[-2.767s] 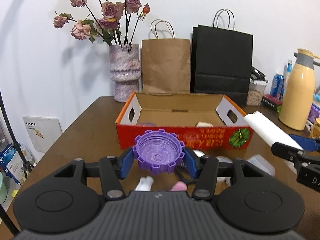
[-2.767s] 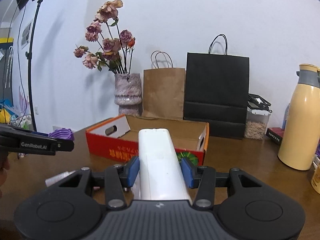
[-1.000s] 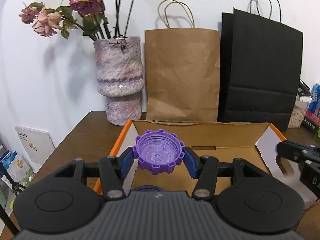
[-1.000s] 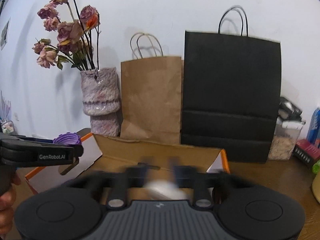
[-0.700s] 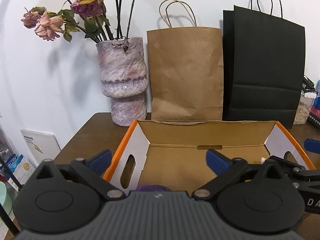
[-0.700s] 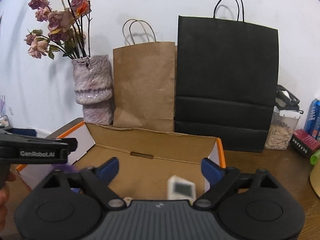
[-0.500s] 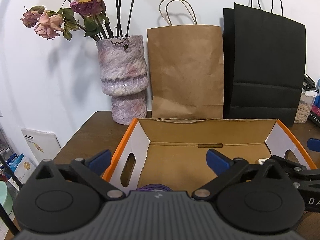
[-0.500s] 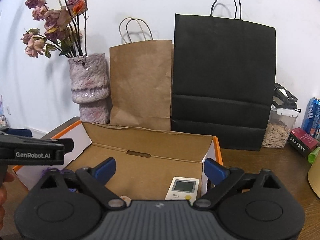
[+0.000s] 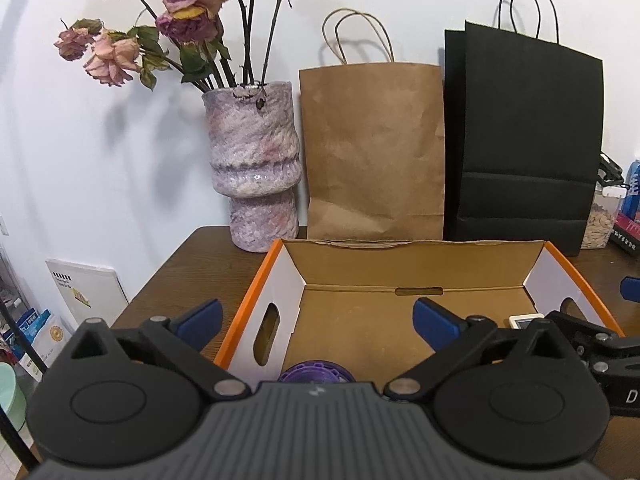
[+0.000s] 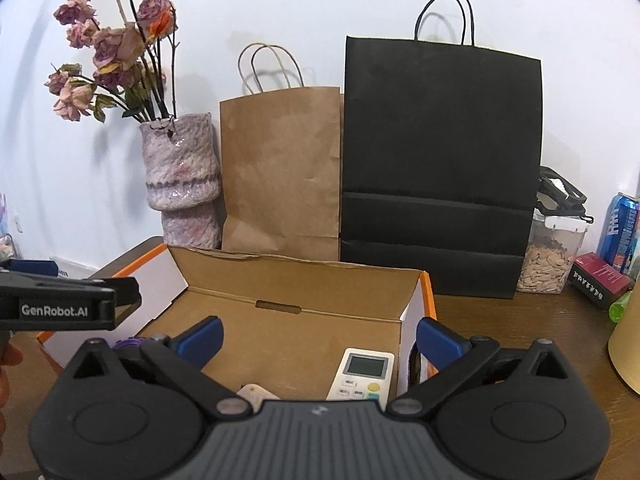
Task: Organize rigid objects
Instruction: 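Open both tools to drop the cap and remote into the box, then move both tools back from the box toward the remaining items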
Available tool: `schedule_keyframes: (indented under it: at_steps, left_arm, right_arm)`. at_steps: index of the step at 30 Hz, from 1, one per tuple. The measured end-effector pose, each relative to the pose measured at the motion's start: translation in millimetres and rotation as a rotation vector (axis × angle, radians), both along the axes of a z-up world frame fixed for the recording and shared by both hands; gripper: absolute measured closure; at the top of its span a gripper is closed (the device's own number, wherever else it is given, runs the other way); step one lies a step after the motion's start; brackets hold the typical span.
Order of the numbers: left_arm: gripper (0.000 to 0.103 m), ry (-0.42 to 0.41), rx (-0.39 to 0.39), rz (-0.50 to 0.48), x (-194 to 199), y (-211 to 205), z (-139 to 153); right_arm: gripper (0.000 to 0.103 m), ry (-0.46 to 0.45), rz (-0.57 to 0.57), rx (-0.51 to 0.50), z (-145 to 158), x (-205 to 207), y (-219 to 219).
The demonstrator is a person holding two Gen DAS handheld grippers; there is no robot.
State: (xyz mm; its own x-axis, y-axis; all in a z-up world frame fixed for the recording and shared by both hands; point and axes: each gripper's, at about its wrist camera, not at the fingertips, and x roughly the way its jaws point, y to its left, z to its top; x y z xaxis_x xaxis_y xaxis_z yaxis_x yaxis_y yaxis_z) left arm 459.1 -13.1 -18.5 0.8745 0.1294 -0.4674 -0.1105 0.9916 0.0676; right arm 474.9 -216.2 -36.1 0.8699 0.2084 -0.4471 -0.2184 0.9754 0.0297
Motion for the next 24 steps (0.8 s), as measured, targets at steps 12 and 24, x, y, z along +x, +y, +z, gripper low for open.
schedule_keyframes:
  at_steps: [12,24]
  left_arm:
    - [0.0,-0.006,-0.014,-0.008,-36.2,5.6,5.6]
    - [0.0,-0.017,-0.013,-0.032,-90.1,7.3,10.7]
  right_arm:
    - [0.0,-0.001,0.001,-0.005,3.4,-33.1,-6.7]
    - [0.0,0.002,0.013,-0.012,6.0,-79.7,-9.0]
